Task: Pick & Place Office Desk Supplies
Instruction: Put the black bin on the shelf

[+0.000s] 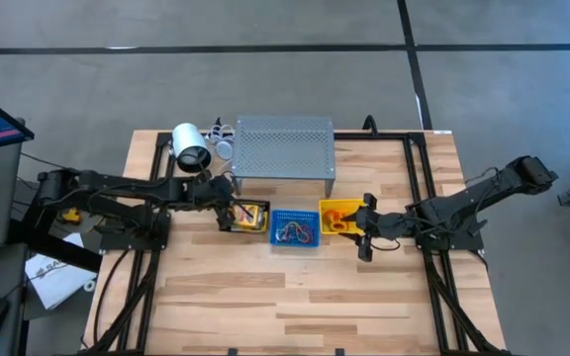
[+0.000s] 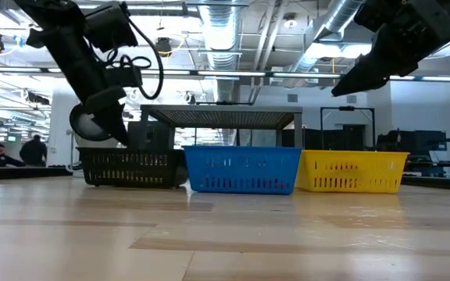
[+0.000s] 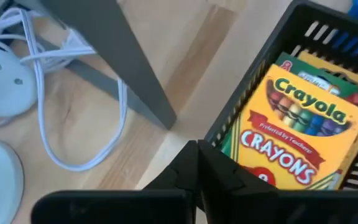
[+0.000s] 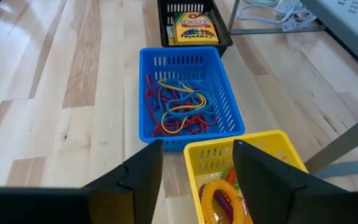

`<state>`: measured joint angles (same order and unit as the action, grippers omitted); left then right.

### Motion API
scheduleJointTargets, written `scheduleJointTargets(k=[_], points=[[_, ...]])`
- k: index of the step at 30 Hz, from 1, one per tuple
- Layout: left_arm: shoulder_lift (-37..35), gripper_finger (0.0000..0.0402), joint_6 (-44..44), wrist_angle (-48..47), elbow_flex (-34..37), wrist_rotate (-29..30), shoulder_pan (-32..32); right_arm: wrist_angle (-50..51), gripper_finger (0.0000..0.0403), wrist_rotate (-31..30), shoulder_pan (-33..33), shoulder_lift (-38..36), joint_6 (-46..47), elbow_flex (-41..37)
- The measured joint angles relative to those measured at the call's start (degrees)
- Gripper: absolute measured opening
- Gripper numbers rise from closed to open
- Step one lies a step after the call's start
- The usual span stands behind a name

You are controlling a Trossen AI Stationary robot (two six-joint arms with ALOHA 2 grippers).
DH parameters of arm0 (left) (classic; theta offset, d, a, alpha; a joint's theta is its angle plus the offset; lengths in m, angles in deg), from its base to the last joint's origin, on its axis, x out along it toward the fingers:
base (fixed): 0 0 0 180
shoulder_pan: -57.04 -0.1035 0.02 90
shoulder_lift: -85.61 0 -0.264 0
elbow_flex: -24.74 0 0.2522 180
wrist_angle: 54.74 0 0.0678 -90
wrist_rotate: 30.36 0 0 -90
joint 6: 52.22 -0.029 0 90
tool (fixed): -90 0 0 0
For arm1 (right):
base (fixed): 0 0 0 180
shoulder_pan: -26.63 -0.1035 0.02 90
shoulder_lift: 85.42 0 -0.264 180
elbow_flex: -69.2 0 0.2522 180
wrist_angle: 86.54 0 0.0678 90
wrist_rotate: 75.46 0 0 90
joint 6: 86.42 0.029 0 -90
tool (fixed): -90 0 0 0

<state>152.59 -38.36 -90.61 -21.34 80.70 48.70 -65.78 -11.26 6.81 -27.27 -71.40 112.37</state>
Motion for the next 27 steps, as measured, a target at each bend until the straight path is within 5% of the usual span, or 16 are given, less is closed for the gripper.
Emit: scheduleJointTargets(k=[17, 27], points=[[3.78, 0.0001, -0.05, -1.41, -0.23, 2.88, -0.22, 0.00, 0.0188, 0.00, 0.00, 0.00, 0.02, 0.00], [4.59, 0.0001, 0.10, -3.62, -0.20, -4.72, 0.00, 0.00, 0.0188, -0.02, 0.00, 0.00, 0.02, 0.01]])
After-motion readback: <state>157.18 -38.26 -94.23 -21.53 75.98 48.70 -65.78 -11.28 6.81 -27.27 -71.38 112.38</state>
